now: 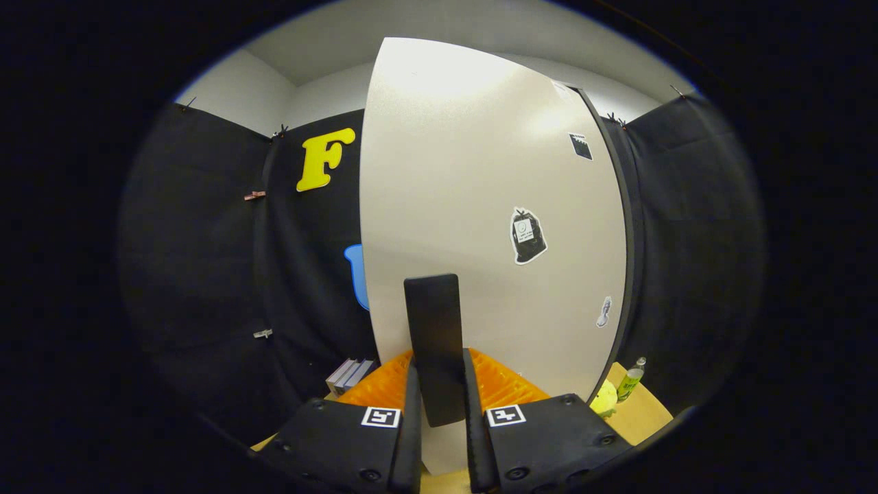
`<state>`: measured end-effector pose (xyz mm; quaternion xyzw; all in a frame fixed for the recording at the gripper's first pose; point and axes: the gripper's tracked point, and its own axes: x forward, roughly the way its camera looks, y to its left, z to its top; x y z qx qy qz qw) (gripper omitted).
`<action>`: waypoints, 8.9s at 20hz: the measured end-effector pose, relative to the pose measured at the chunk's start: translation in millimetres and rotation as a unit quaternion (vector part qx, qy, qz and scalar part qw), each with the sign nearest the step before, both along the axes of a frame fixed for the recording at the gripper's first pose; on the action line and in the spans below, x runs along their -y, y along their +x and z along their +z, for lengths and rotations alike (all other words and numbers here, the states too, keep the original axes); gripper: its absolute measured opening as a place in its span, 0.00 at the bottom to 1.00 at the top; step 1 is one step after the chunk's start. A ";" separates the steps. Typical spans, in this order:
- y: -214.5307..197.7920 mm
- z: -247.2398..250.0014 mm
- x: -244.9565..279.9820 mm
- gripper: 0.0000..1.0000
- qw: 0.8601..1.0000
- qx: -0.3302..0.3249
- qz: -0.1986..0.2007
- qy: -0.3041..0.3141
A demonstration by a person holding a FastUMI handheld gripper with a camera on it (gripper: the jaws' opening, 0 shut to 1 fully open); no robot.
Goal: Open the shoe cabinet door, grab the shoes and put them into the shoe cabinet, then close the shoe cabinet door.
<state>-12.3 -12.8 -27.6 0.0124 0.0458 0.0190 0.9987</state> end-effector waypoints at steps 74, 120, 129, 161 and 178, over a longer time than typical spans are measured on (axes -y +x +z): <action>-141.7 -405.0 71.4 0.27 0.915 -0.391 -0.099 0.005; -60.9 -356.2 93.9 0.05 0.930 -0.348 -0.116 -0.020; -43.2 -253.0 83.7 0.05 0.947 -0.302 -0.109 0.007; 245.1 -80.2 93.0 0.05 0.974 -0.206 -0.089 -0.018; 337.3 -182.3 115.5 0.05 0.948 -0.305 -0.078 -0.040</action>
